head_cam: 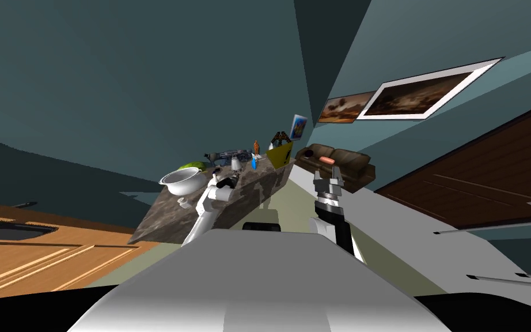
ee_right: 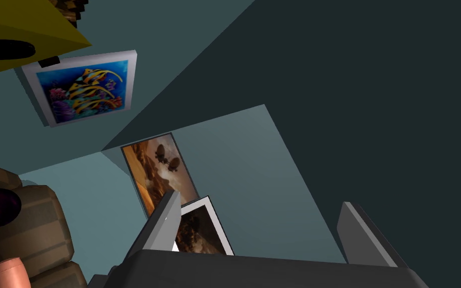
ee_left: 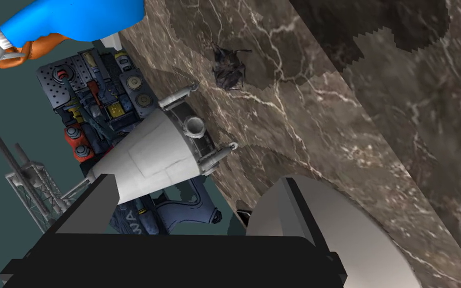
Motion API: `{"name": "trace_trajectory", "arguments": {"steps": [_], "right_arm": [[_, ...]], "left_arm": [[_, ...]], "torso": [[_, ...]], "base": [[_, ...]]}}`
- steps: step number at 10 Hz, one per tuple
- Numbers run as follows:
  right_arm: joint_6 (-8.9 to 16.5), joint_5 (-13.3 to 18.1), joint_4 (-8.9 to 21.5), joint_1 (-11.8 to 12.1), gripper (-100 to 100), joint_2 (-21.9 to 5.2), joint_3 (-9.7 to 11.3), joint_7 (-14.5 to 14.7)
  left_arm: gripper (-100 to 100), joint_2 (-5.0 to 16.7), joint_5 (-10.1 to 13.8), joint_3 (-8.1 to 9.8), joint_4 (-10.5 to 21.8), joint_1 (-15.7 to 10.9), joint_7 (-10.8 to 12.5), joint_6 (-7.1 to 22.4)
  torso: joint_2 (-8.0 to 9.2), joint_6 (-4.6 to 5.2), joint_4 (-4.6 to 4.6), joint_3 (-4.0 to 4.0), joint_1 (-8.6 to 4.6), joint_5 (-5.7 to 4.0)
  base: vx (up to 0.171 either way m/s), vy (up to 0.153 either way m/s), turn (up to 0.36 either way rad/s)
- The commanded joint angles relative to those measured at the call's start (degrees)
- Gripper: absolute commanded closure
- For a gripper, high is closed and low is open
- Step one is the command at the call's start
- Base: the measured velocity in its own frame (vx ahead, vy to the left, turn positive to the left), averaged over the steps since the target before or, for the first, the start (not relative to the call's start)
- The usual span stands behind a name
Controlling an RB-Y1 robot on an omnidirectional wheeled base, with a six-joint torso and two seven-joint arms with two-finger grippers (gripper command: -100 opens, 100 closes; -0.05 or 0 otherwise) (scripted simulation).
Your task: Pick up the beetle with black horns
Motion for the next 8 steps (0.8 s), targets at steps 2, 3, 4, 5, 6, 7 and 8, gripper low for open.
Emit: {"name": "trace_trajectory", "arguments": {"steps": [2,3,4,5,6,7,8], "right_arm": [[0.0,0.0,0.0,0.0,0,0.0,0.0,0.0],[0.0,0.0,0.0,0.0,0,0.0,0.0,0.0],[0.0,0.0,0.0,0.0,0,0.0,0.0,0.0],[0.0,0.0,0.0,0.0,0,0.0,0.0,0.0],[0.0,0.0,0.0,0.0,0,0.0,0.0,0.0],[0.0,0.0,0.0,0.0,0,0.0,0.0,0.0],[0.0,0.0,0.0,0.0,0,0.0,0.0,0.0]], "left_arm": [[-100,0.9,0.4,-0.03,1.7,-0.8,-2.3,4.1],[-100,1.3,0.5,-0.06,2.4,-1.0,-3.1,5.7],[-100,1.6,0.6,-0.11,3.1,-1.1,-3.8,7.0],[-100,1.9,0.7,-0.17,3.7,-1.1,-4.4,8.2],[-100,2.1,0.8,-0.25,4.4,-0.9,-4.8,9.1],[-100,2.2,1.0,-0.34,5.0,-0.5,-5.0,9.8],[-100,2.0,0.7,-0.43,4.3,-0.4,-4.7,9.3]], "torso": [[0.01,0.02,0.01,0.01,0.07,0.02],[-0.07,0.01,-0.01,-0.04,0.1,0.02],[-0.14,0.01,-0.03,-0.08,0.11,0.03],[-0.2,0.01,-0.04,-0.11,0.02,0.01],[-0.12,0.0,-0.04,-0.08,-0.01,0.0],[0.04,-0.01,0.0,0.02,0.07,0.01],[0.16,-0.01,0.03,0.09,0.16,0.03]], "base": [[0.135,-0.025,-0.125],[0.169,-0.019,-0.132],[0.182,-0.045,-0.098],[0.151,-0.05,-0.076],[0.1,-0.023,-0.045],[0.076,0.005,-0.042],[0.033,0.006,-0.007]]}}
